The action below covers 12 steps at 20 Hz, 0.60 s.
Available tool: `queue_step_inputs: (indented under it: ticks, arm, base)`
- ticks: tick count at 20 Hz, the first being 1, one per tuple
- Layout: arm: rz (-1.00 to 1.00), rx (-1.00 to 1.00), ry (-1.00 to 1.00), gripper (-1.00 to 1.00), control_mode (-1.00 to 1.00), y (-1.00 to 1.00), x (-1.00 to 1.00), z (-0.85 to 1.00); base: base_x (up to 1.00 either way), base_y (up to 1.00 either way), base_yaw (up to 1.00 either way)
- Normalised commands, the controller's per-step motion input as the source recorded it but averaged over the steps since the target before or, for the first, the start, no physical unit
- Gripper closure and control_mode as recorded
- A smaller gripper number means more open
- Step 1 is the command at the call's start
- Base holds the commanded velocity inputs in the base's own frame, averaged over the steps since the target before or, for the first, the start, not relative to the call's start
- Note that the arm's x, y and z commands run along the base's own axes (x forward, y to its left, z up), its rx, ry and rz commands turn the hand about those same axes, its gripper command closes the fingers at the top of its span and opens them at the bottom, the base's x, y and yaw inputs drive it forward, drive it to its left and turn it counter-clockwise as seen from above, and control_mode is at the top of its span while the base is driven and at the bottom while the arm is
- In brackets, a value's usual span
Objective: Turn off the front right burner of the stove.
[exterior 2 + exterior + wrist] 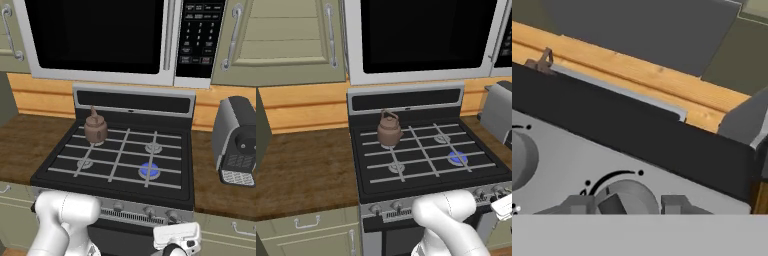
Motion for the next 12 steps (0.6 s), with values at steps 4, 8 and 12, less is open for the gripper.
queue_step_inputs:
  ticks: [4,8,12]
  arm:
    - [-0.02,0.42,0.06,1.0,-1.0,-0.23,0.19,0.02]
    - [-0.03,0.49,0.1,1.0,-1.0,-0.28,0.25,0.13]
    - [-0.03,0.52,0.12,1.0,-1.0,-0.31,0.32,0.21]
  base:
    - [0.0,0.0,0.0]
    - [0.0,0.0,0.0]
    - [0.0,0.0,0.0]
